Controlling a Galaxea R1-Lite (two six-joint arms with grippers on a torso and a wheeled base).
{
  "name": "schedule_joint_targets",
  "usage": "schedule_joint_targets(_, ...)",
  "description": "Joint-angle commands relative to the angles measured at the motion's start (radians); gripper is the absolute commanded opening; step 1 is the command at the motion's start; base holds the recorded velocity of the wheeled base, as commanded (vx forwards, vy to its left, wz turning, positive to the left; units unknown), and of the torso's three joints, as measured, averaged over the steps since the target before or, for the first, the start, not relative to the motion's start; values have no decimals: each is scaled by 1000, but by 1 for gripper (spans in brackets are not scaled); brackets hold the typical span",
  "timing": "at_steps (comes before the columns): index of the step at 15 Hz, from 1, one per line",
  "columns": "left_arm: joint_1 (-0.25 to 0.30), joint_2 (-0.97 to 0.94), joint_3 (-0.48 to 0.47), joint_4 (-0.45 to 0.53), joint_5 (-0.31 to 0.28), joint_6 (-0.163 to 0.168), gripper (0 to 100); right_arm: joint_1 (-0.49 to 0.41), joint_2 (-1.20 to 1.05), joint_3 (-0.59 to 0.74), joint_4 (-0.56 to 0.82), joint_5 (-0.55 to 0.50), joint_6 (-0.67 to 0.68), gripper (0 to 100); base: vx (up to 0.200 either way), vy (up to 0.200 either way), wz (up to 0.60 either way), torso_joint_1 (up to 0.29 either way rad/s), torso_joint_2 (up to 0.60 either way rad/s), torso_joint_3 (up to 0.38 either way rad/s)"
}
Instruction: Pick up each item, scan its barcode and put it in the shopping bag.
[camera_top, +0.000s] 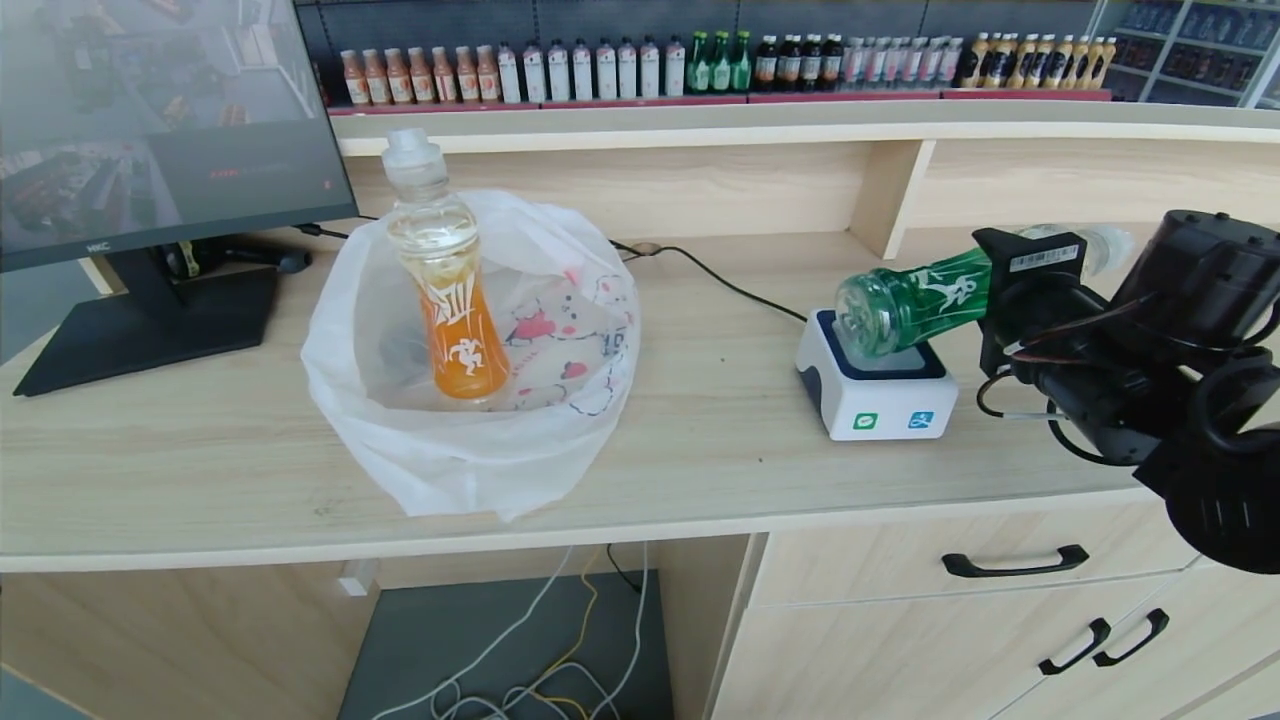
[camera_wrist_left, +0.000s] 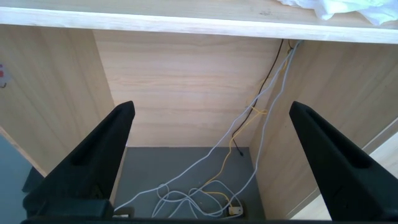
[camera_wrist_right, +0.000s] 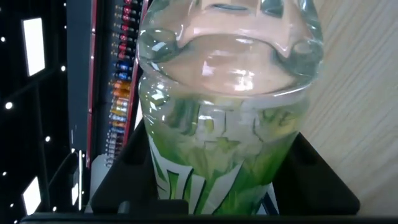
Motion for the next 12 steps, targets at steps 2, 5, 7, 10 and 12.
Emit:
schedule_joint_targets(2, -1, 0, 0, 0, 0, 0, 100, 1, 11, 4, 1, -1, -3, 0, 0, 0, 0, 0, 0, 0)
schedule_joint_targets(5, -1, 0, 0, 0, 0, 0, 100, 1, 9, 11, 1, -2, -8, 0, 0, 0, 0, 0, 0, 0)
schedule_joint_targets(7, -1, 0, 0, 0, 0, 0, 100, 1, 6, 13, 0, -2, -6, 0, 0, 0, 0, 0, 0, 0)
schedule_joint_targets(10, -1, 0, 0, 0, 0, 0, 100, 1, 3, 20, 0, -2, -8, 0, 0, 0, 0, 0, 0, 0)
schedule_joint_targets(12, -1, 0, 0, 0, 0, 0, 100, 1, 3, 20, 0, -2, -8, 0, 0, 0, 0, 0, 0, 0)
